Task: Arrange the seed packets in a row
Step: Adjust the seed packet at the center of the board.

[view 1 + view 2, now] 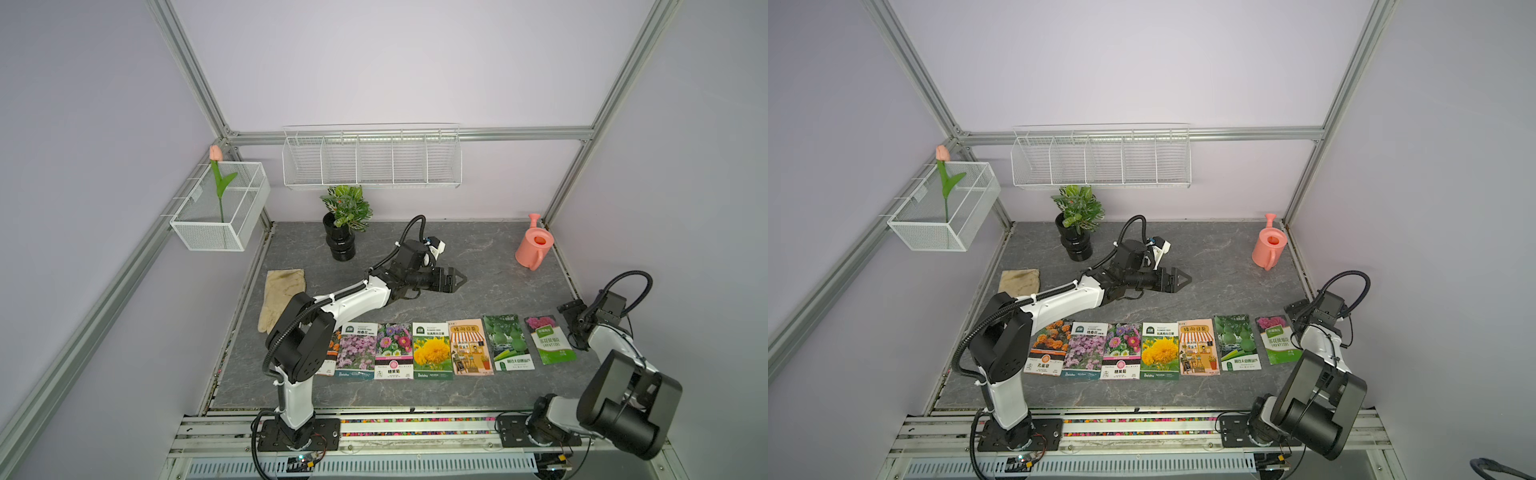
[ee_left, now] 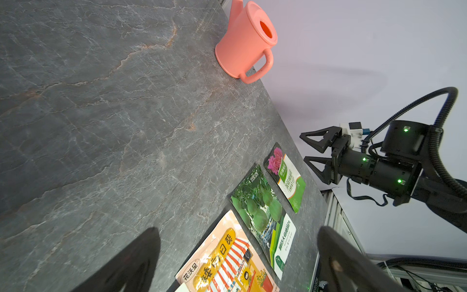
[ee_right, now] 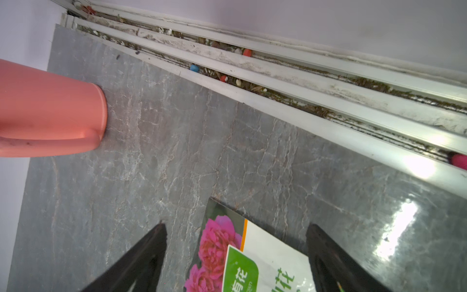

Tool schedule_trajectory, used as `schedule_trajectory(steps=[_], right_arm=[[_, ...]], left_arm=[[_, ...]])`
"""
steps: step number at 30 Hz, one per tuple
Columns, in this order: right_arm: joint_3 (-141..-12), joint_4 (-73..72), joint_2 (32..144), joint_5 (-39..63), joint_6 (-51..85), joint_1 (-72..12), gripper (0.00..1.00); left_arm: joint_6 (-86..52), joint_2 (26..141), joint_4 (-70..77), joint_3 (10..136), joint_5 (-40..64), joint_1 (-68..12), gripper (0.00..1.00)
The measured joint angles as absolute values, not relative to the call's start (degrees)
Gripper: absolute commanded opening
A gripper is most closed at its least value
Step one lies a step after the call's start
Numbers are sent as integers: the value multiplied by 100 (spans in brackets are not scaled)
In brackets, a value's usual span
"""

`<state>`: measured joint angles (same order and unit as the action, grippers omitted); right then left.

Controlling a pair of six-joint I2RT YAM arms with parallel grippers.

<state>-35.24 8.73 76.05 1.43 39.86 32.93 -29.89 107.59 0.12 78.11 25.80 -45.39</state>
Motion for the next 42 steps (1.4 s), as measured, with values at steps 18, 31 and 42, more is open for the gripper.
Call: schedule_trajectory(steps=[18, 31, 42], right_arm=[[-2821, 506, 7308, 657, 4106, 3363, 89], [-2773, 521, 7234, 851, 4158, 3234, 88], [-2864, 1271, 6316, 416, 4084, 3030, 88]], left_arm=[[-2989, 10757, 12, 7767, 2578, -4536, 99], [-2989, 10757, 12, 7723, 2578, -4536, 99], [-2856, 10711, -515, 7822, 2458, -4451, 99]])
